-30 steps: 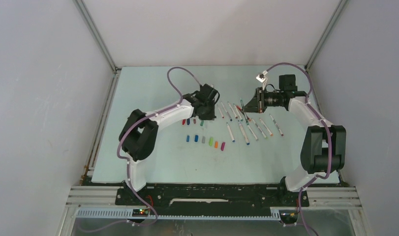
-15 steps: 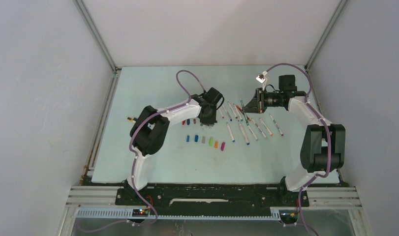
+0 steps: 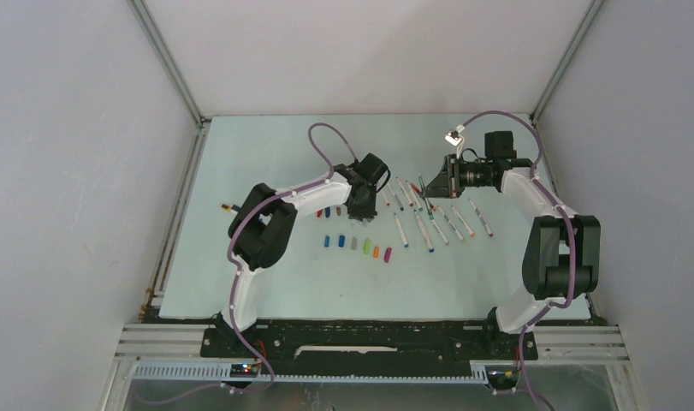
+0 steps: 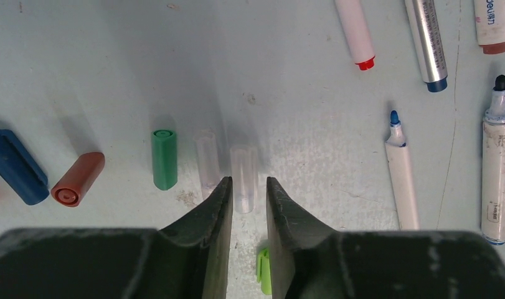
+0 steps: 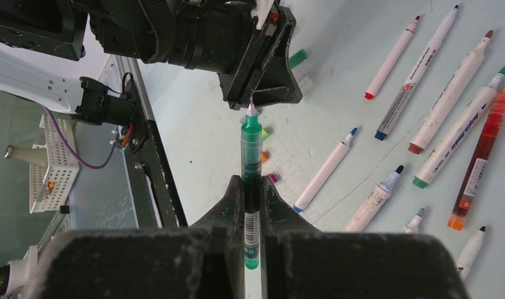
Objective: Open the pen caps
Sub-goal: Place the pen cap at the center of the board, then place the pen at the center of the board, then pick up the pen from the center of the board.
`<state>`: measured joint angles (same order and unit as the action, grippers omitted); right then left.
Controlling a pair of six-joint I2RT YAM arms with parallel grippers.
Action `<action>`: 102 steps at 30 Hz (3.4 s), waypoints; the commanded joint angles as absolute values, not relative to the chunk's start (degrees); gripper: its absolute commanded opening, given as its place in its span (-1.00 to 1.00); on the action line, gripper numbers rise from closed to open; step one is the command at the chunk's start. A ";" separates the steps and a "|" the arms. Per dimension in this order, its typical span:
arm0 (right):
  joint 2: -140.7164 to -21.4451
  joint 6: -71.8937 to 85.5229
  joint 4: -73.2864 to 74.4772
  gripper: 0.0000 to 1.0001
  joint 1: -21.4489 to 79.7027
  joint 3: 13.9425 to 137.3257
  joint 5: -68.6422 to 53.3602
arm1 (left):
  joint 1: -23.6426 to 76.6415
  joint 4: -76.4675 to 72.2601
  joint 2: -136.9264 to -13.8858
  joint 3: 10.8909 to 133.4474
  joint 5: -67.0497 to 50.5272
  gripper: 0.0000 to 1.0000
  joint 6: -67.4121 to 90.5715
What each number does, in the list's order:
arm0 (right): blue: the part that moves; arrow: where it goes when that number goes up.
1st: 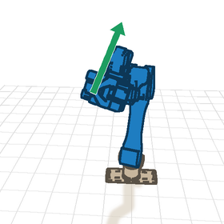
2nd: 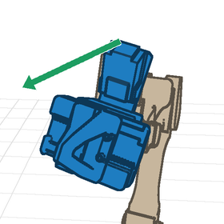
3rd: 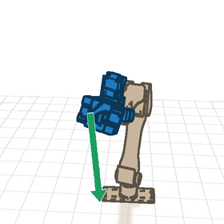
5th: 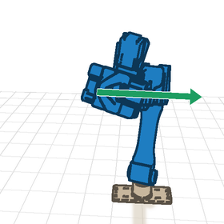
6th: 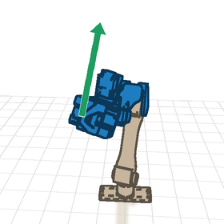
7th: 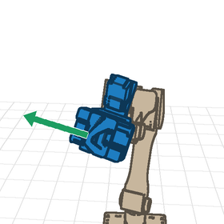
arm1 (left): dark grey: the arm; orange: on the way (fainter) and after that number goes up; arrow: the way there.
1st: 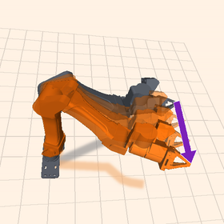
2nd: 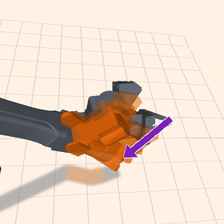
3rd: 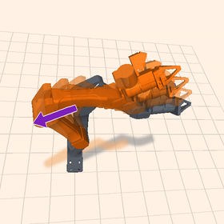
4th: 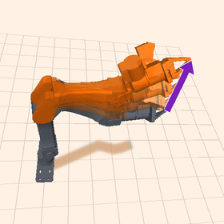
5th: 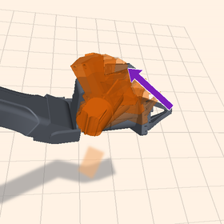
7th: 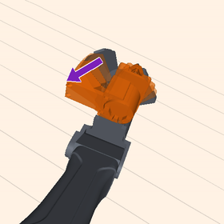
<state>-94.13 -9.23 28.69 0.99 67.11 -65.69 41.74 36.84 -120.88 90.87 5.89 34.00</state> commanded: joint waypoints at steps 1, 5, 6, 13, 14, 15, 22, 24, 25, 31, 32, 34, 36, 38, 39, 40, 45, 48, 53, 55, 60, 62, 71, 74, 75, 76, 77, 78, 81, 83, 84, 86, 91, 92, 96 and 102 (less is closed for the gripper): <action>-94.67 -10.54 28.96 -1.00 0.70 69.43 -66.36 | 42.02 36.73 -118.96 94.56 6.51 -0.43 33.14; -94.68 -10.72 28.95 -1.00 0.53 69.49 -66.04 | 42.01 36.82 -117.40 94.53 6.62 -0.40 33.11; -94.69 -10.77 29.04 -1.00 0.51 69.48 -65.90 | 42.01 36.80 -116.66 94.38 6.78 -0.40 33.06; -95.83 -15.41 33.77 -1.00 0.51 72.32 -60.58 | 41.93 28.83 -102.44 85.44 10.87 -0.29 30.58; -96.27 -16.12 34.51 -0.99 0.48 73.07 -59.03 | 41.85 27.58 -99.78 83.85 12.40 -0.23 30.09; -96.80 -16.76 35.26 -0.98 0.48 74.02 -57.51 | 41.85 26.44 -97.43 81.88 13.89 -0.17 29.60; -104.65 -22.41 42.92 -0.95 0.68 83.05 -43.68 | 41.02 19.16 -79.99 68.50 25.58 0.18 25.40; -107.87 -23.69 45.11 -0.94 0.69 86.43 -41.05 | 39.63 17.05 -75.15 64.48 26.47 0.39 24.74; -109.31 -24.13 45.85 -0.94 0.68 88.14 -39.94 | 38.58 16.16 -73.38 62.42 25.84 0.56 25.01; -117.43 -24.96 48.78 -0.90 1.51 97.16 -35.08 | 27.71 10.18 -65.15 50.07 12.75 0.69 31.92; -118.52 -24.96 49.04 -0.89 1.84 98.23 -34.43 | 26.52 9.29 -63.68 48.35 12.10 0.69 32.60; -120.60 -24.90 49.57 -0.87 2.37 100.27 -33.22 | 25.01 8.46 -61.25 45.79 12.16 0.70 33.20; -122.77 -24.87 50.37 -0.86 2.90 102.55 -32.57 | 23.87 8.66 -59.64 44.35 12.57 0.70 33.10; -125.21 -24.64 51.23 -0.84 3.46 104.87 -32.26 | 22.92 9.49 -58.56 43.71 13.06 0.71 32.89; -126.14 -24.54 51.50 -0.83 3.70 105.80 -31.99 | 22.48 9.90 -58.36 43.56 13.11 0.71 32.80; -127.09 -24.46 51.66 -0.82 3.97 106.65 -31.60 | 22.08 10.33 -58.14 43.47 13.38 0.70 32.85; -130.06 -24.01 52.02 -0.72 5.34 109.01 -29.20 | 20.95 10.84 -57.35 42.62 13.61 0.70 33.37; -131.02 -23.63 51.80 -0.66 5.69 109.16 -27.73 | 20.54 10.79 -57.13 42.26 13.70 0.70 33.56; -131.26 -22.97 51.87 -0.48 5.71 109.16 -26.65 | 20.13 10.87 -57.15 41.92 13.37 0.70 33.73; -131.01 -22.69 51.85 -0.40 5.78 109.16 -26.46 | 19.84 10.04 -57.26 41.40 12.14 0.70 33.66; -127.64 -22.21 52.12 -0.35 5.66 107.58 -26.59 | 18.53 9.05 -56.37 39.83 10.65 0.70 35.26; -124.66 -22.09 51.68 -0.35 5.49 105.64 -27.79 | 17.65 8.51 -55.47 39.08 10.77 0.71 35.81; -107.48 -23.36 49.07 -0.32 4.84 91.53 -39.06 | 13.09 1.80 -51.76 32.56 11.57 0.99 40.14; -100.85 -24.34 47.66 -0.32 4.79 85.57 -43.17 | 10.31 3.21 -54.09 33.24 7.76 0.99 40.34; -98.72 -24.61 46.78 -0.32 4.77 83.33 -44.66 | 9.28 3.65 -55.19 33.61 6.14 0.99 40.45; -96.85 -24.69 45.83 -0.31 4.77 81.38 -45.87 | 8.05 3.92 -56.52 34.03 4.39 0.99 40.65; -95.15 -24.70 44.41 -0.29 4.80 79.42 -46.87 | 6.97 3.97 -57.93 34.47 2.74 0.99 40.86; -93.63 -24.82 43.56 -0.28 4.79 77.77 -47.80 | 5.77 4.14 -59.59 34.98 1.31 0.98 40.99; -91.32 -25.20 42.40 -0.27 4.64 75.34 -49.30 | 3.00 5.55 -65.14 37.35 -1.37 0.87 40.67; -91.18 -25.14 42.28 -0.27 4.35 75.29 -49.96 | 1.78 8.08 -69.91 40.05 -0.37 0.79 39.96; -91.35 -25.12 42.33 -0.27 4.18 75.25 -50.20 | 1.42 9.57 -72.14 41.59 -0.20 0.75 39.34; -91.65 -25.34 42.64 -0.27 3.92 75.25 -50.65 | 0.71 12.95 -76.33 44.97 2.70 0.67 38.80; -92.44 -25.66 43.14 -0.27 3.21 75.28 -51.36 | 0.26 20.21 -84.46 52.56 8.50 0.44 38.49; -92.62 -25.70 43.23 -0.27 2.98 75.26 -51.53 | 0.26 21.43 -85.78 53.99 9.10 0.35 38.63; -92.84 -25.77 43.37 -0.27 2.57 75.23 -52.19 | 0.26 28.54 -91.92 60.50 11.46 0.06 39.45; -93.14 -26.00 43.57 -0.27 2.40 75.28 -52.43 | 0.26 30.60 -95.70 63.55 14.17 -0.07 41.03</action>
<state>-92.79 -25.02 44.42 2.74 75.05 -50.83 0.56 26.76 -94.89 59.92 10.26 39.72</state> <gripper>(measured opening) 0.365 0.468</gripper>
